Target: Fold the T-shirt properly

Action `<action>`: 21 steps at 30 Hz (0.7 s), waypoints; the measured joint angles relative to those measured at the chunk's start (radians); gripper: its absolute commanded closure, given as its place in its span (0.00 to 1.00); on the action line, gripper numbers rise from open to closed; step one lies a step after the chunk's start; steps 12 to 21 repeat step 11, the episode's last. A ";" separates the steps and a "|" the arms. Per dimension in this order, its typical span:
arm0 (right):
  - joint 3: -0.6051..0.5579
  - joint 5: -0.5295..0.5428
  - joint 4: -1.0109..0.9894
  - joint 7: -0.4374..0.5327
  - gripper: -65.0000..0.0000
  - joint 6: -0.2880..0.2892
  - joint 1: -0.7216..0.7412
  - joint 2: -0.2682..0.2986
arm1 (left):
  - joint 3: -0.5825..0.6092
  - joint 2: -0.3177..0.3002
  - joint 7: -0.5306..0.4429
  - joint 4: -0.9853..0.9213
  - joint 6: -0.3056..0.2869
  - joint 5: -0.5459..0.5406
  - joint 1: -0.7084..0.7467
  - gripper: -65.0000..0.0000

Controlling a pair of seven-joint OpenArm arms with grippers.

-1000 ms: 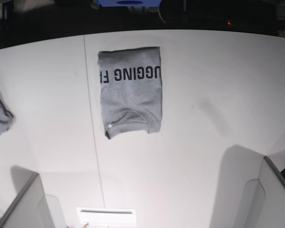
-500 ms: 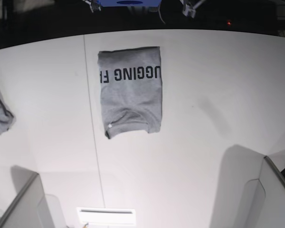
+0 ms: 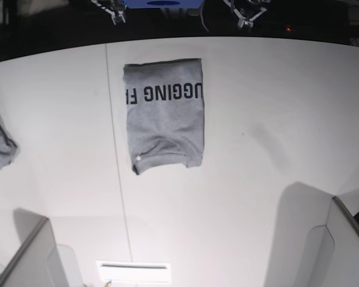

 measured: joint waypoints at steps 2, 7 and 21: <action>0.000 0.000 0.000 0.000 1.00 0.000 0.001 -0.001 | 0.000 0.006 0.006 -0.007 -0.002 0.000 0.008 1.00; 0.000 0.000 0.000 -0.003 1.00 0.000 -0.001 -0.003 | 0.006 0.024 0.016 -0.011 -0.007 0.012 0.018 1.00; 0.000 0.000 0.000 -0.003 1.00 0.000 0.000 -0.021 | 0.006 0.014 0.013 -0.042 -0.002 0.010 0.016 1.00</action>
